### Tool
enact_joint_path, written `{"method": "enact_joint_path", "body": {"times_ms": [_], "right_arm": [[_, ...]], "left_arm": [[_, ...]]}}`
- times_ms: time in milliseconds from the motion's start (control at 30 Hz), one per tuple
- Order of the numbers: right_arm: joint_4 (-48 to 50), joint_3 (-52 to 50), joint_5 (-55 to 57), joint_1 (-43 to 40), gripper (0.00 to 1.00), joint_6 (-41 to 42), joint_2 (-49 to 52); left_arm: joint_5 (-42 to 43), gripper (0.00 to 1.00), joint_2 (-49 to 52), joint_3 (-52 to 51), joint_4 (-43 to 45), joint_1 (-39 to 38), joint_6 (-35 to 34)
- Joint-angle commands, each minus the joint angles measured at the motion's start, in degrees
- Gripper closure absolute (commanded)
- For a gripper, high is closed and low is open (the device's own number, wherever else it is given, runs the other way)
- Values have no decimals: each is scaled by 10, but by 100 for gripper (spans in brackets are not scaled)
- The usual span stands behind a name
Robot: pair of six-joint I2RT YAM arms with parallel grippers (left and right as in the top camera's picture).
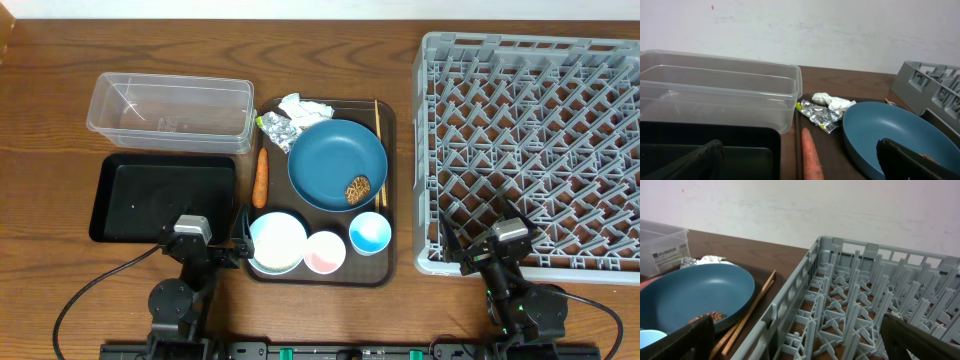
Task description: Sort waste into correct bins and load items into the dishwasher rack
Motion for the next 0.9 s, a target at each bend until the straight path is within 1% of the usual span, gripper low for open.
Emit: {"method": "enact_joint_path", "body": {"times_ms": [0, 867], "right_arm": [[-1, -1, -3, -6, 1, -1, -3], [-1, -1, -3, -6, 1, -1, -3]], "left_arm": [[10, 2, -4, -6, -23, -2, 7], [10, 2, -4, -6, -23, -2, 7]]}}
